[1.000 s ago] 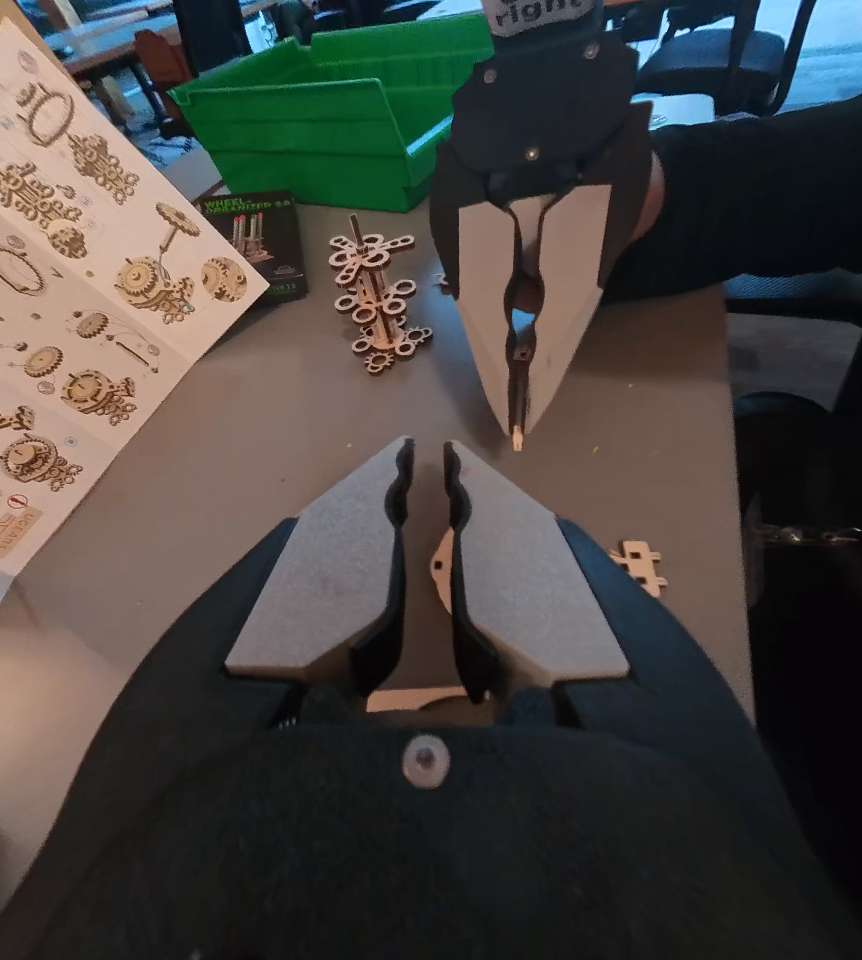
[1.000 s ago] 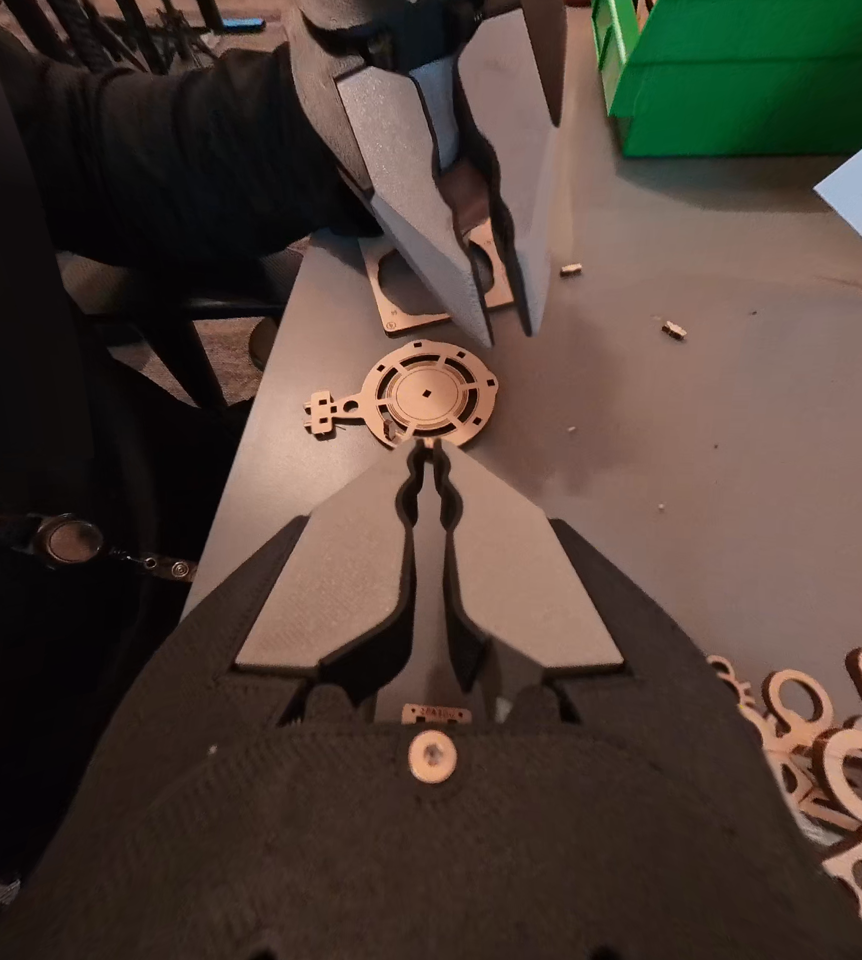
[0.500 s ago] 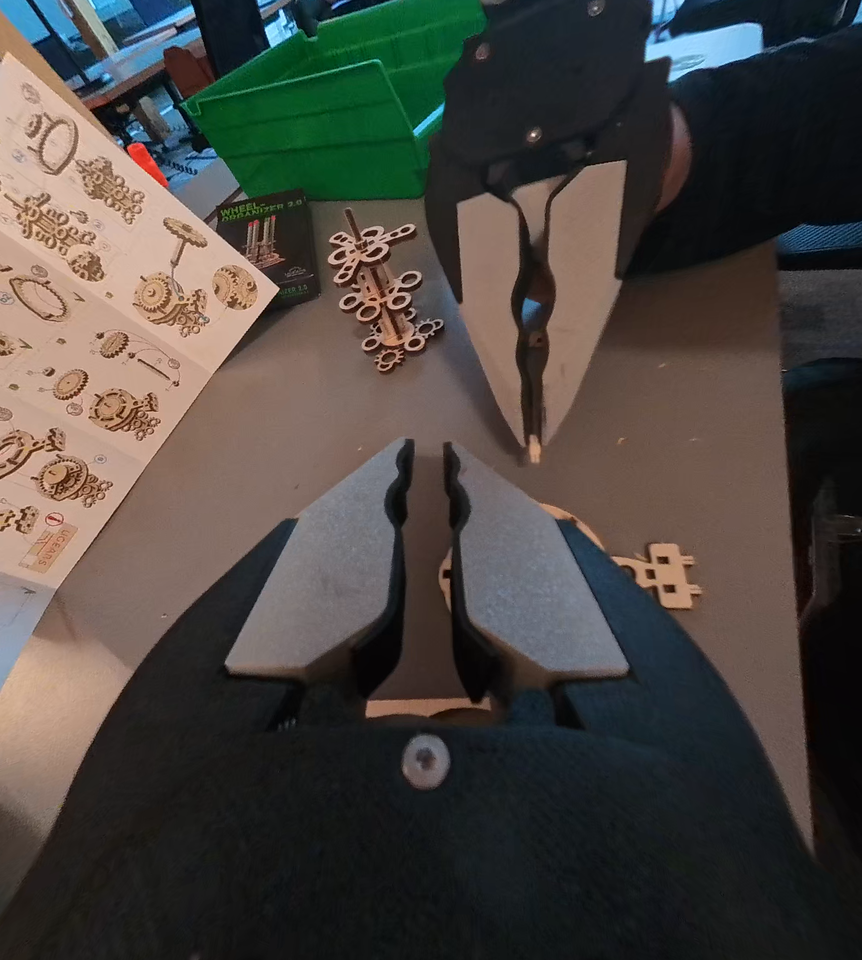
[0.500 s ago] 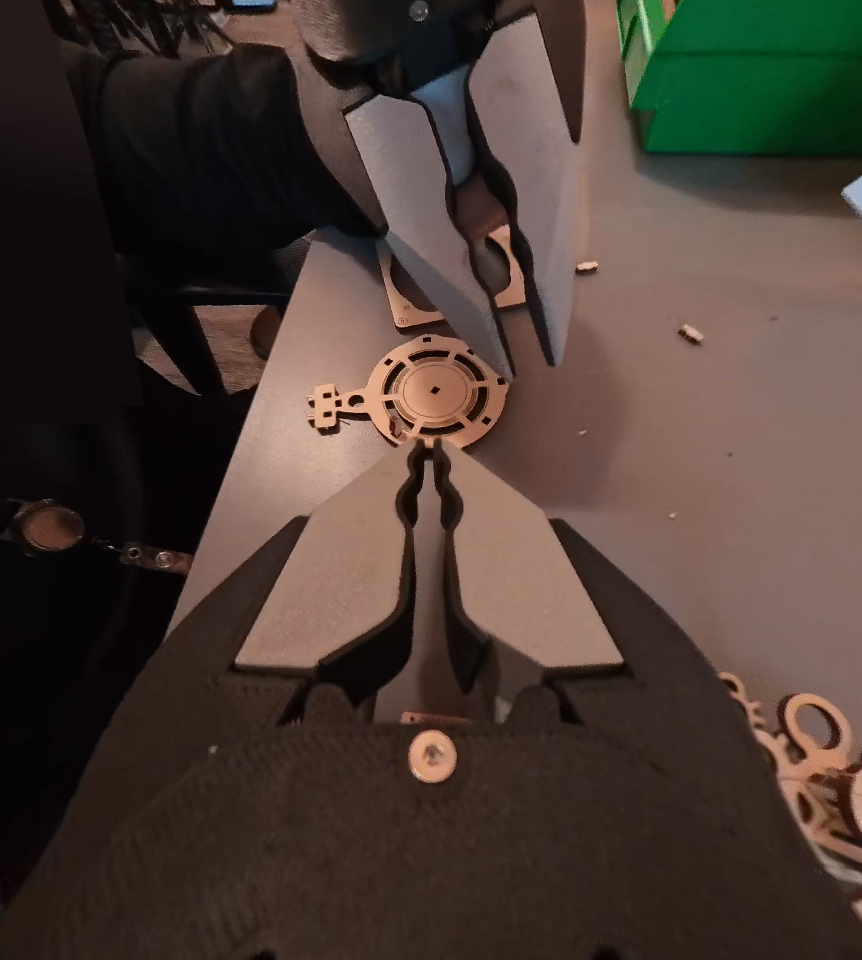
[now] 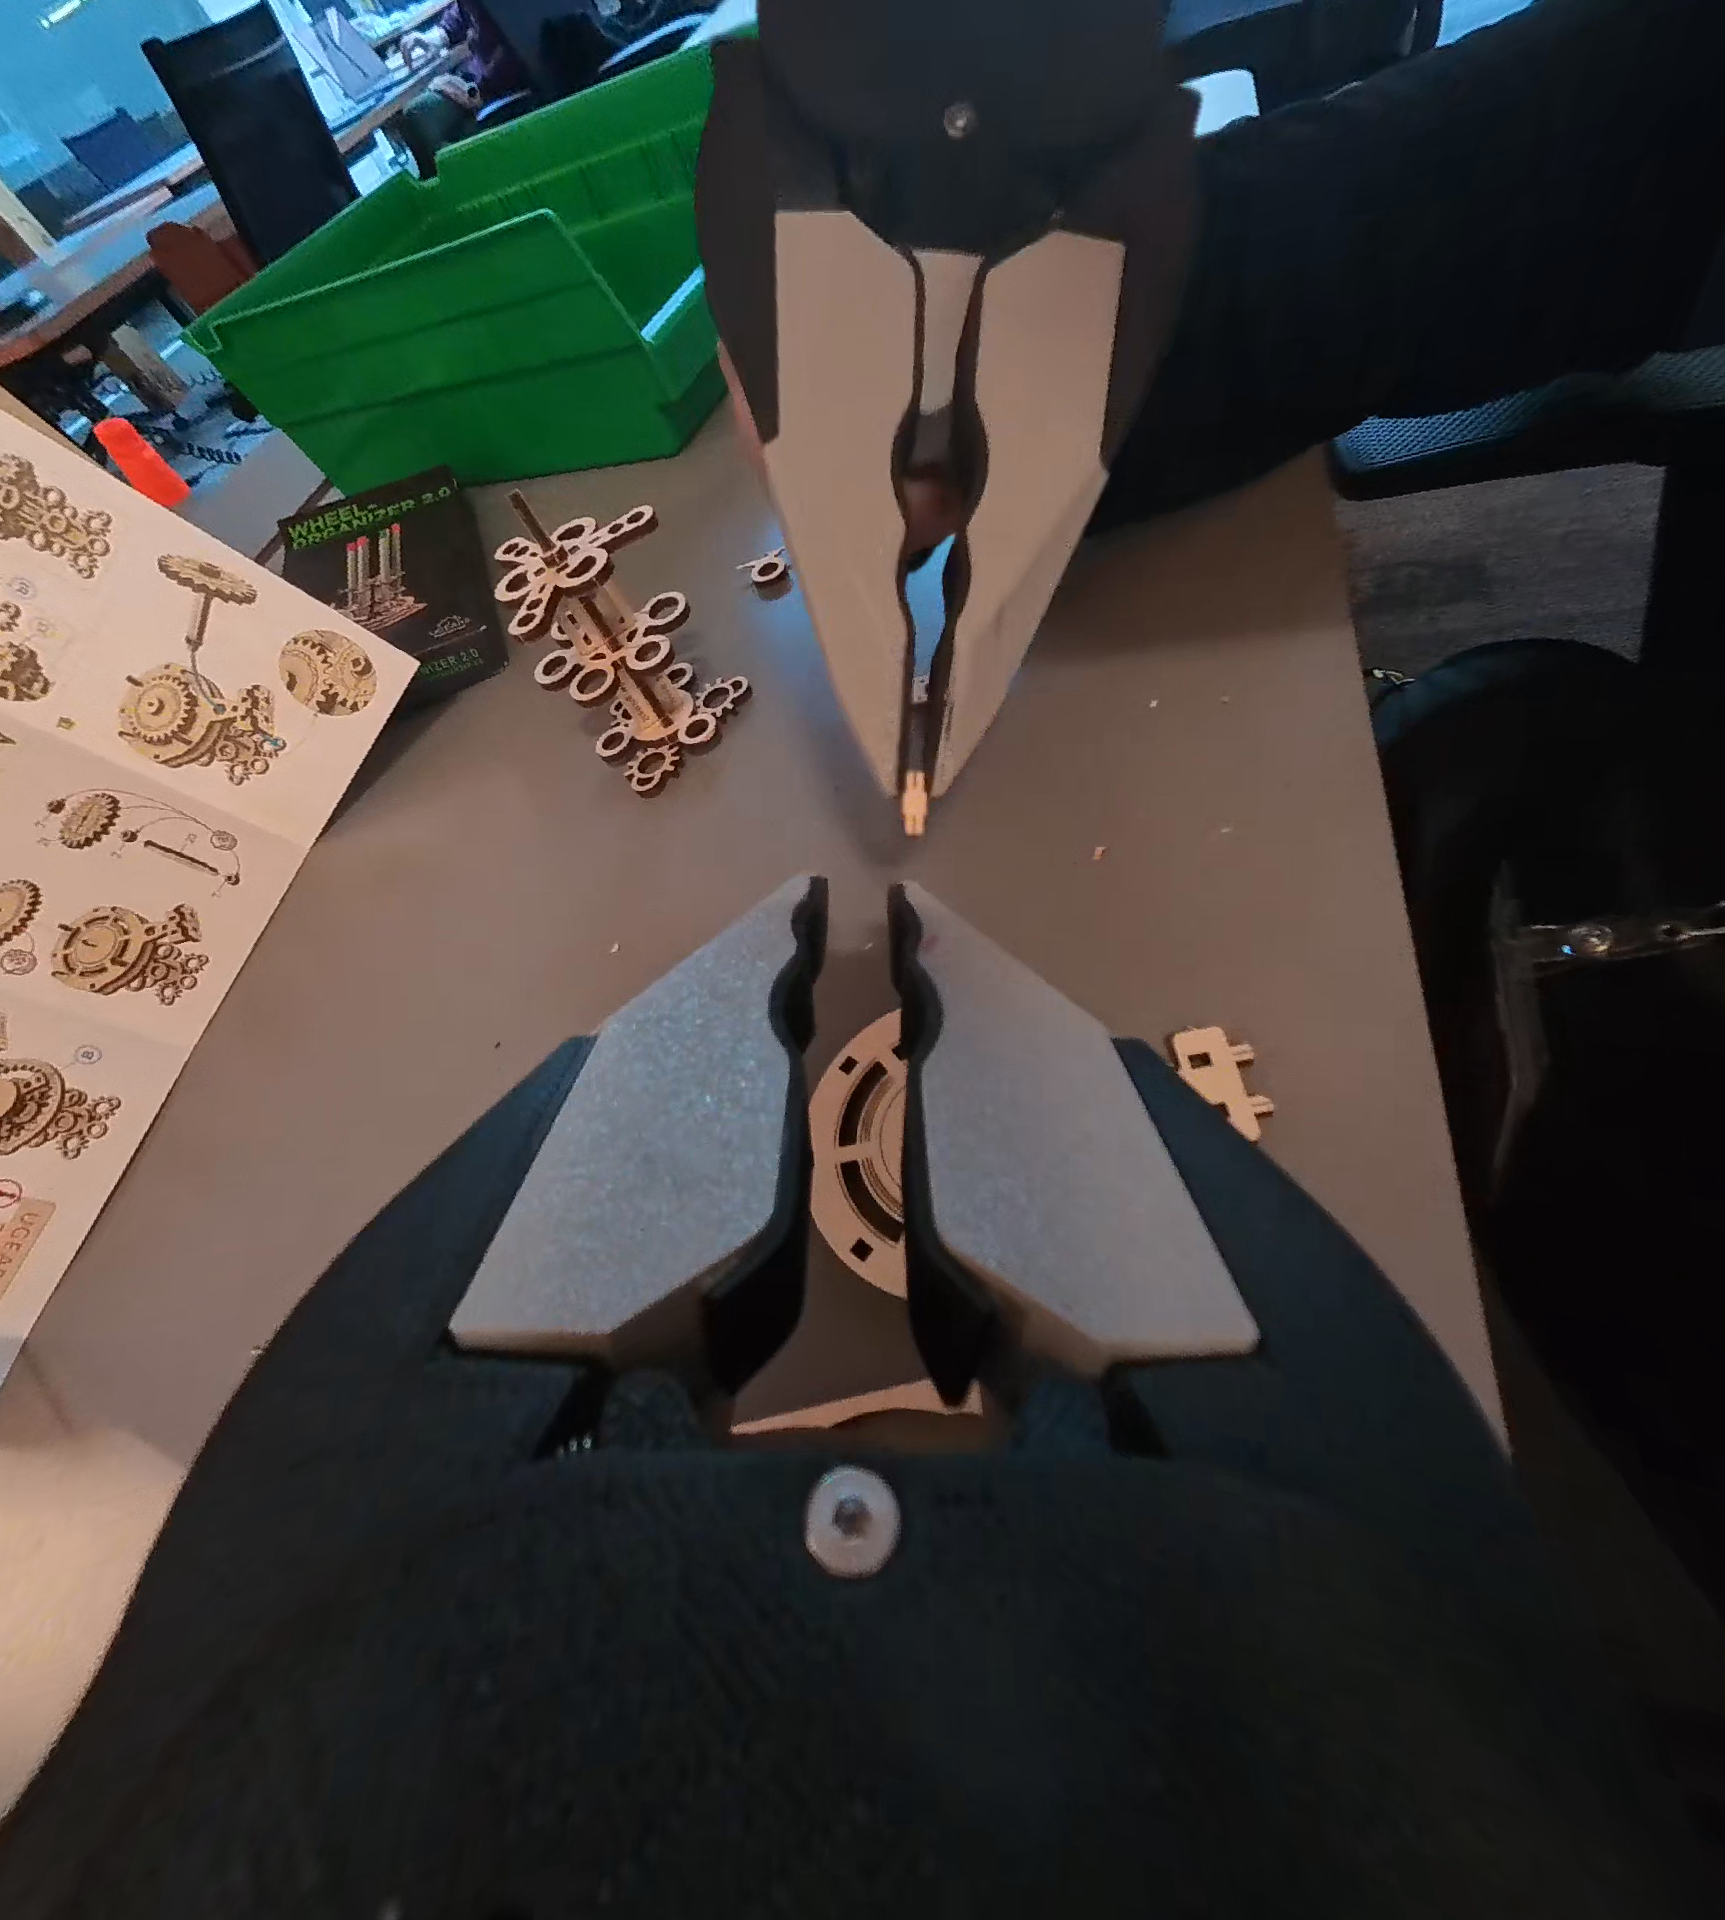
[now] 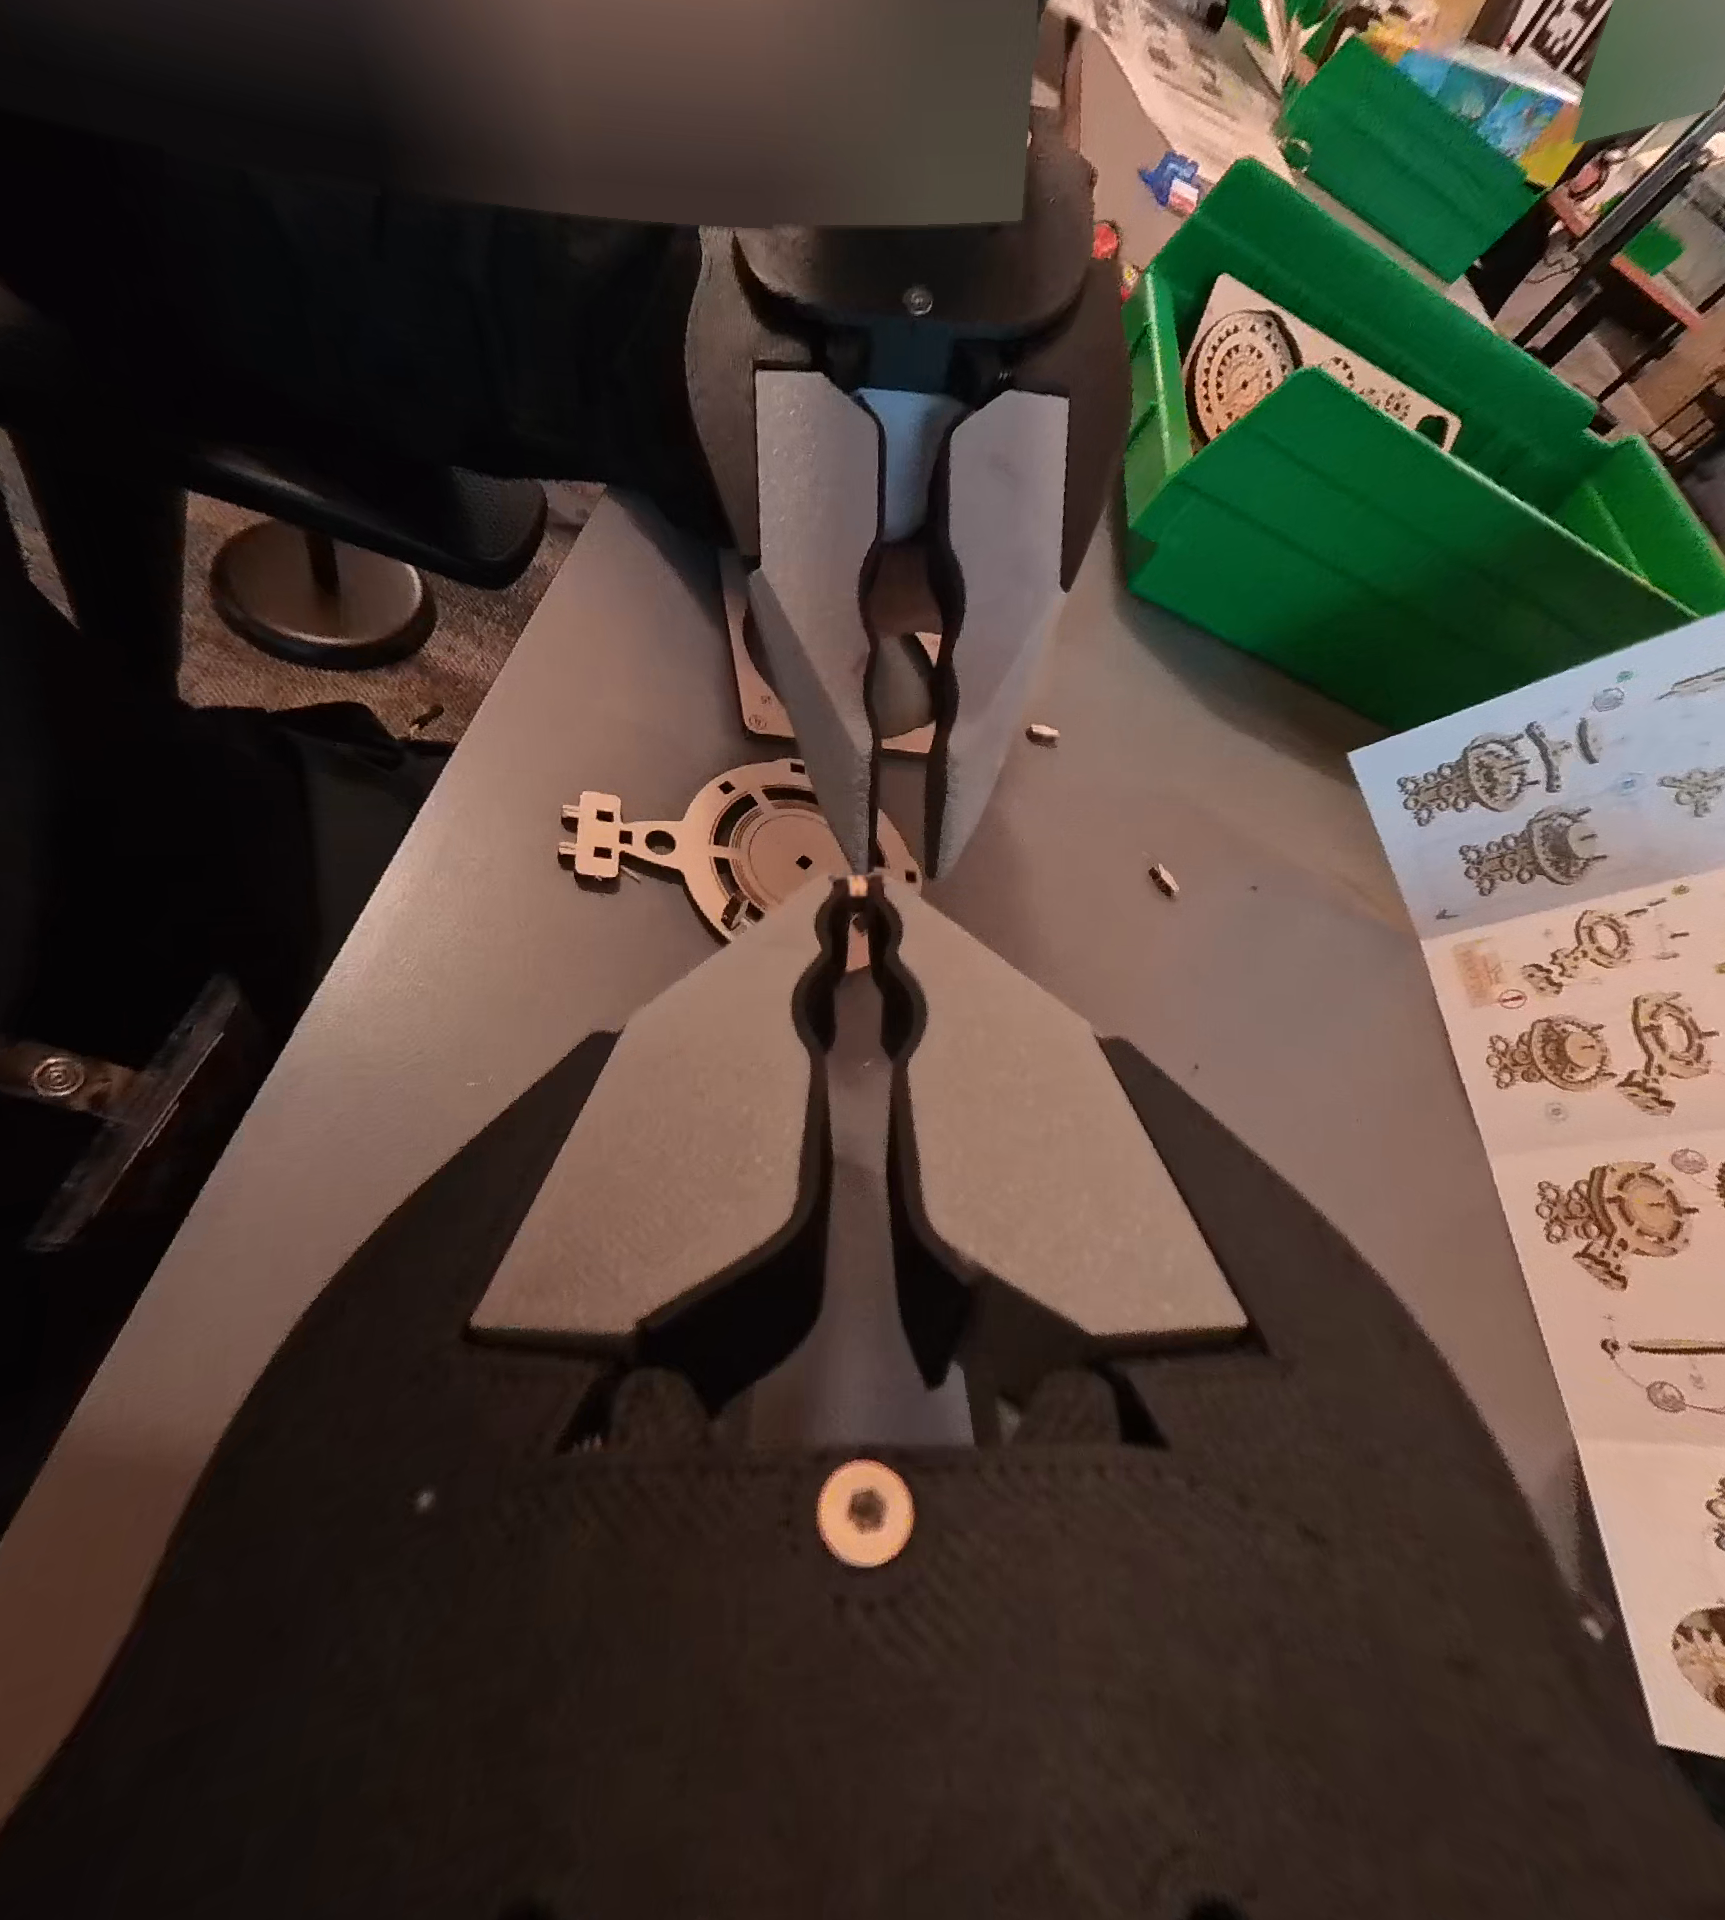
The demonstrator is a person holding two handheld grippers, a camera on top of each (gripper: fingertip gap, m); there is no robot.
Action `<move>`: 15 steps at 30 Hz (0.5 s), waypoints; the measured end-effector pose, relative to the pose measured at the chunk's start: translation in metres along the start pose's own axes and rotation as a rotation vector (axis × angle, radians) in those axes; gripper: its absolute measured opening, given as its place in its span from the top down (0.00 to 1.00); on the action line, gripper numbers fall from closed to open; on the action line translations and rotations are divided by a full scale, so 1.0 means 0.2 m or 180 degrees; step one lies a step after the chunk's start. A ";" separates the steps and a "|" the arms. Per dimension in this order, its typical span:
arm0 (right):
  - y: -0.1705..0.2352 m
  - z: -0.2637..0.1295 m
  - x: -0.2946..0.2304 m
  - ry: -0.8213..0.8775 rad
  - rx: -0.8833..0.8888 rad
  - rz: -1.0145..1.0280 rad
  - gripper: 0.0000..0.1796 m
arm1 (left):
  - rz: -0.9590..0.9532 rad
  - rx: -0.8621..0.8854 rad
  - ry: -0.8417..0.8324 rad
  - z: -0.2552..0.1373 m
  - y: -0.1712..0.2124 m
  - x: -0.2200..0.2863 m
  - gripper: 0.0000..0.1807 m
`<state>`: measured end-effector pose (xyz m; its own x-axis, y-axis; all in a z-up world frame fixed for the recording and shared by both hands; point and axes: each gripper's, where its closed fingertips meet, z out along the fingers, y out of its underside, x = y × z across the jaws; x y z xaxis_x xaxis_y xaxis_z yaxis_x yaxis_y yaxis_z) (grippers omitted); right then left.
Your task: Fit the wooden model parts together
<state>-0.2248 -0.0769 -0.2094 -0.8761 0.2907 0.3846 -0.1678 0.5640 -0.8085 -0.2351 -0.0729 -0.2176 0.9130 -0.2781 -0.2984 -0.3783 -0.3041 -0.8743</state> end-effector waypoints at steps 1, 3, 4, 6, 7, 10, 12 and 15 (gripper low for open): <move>0.01 0.00 0.00 0.0026 -0.0025 -0.0006 1.00 | 0.0004 -0.0006 0.0005 0.00 0.00 0.00 0.96; 0.01 0.01 0.01 0.0058 -0.0063 0.0000 1.00 | 0.0021 -0.0010 0.0021 0.00 0.00 0.01 0.95; 0.02 0.01 0.01 0.0061 -0.0072 0.0010 1.00 | 0.0037 -0.0008 0.0030 0.00 0.00 0.01 0.95; 0.02 0.01 0.02 0.0090 -0.0069 0.0028 1.00 | 0.0071 0.0008 0.0046 0.00 0.00 0.02 0.96; 0.02 0.01 0.02 0.0094 -0.0065 0.0039 1.00 | 0.0082 0.0017 0.0047 0.00 0.00 0.02 0.96; 0.01 0.01 0.02 0.0098 -0.0031 0.0011 1.00 | 0.0094 0.0021 0.0050 0.00 0.00 0.02 0.96; -0.01 0.01 0.02 0.0119 0.0008 -0.0052 1.00 | 0.0121 0.0022 0.0065 0.00 0.00 0.03 0.96; -0.02 0.01 0.02 0.0149 0.0032 -0.0113 1.00 | 0.0182 0.0073 0.0071 0.00 -0.02 0.04 0.97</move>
<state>-0.2281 -0.0793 -0.2067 -0.8475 0.3067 0.4332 -0.2030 0.5668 -0.7984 -0.2256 -0.0742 -0.2172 0.8864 -0.3146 -0.3396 -0.4259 -0.2664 -0.8647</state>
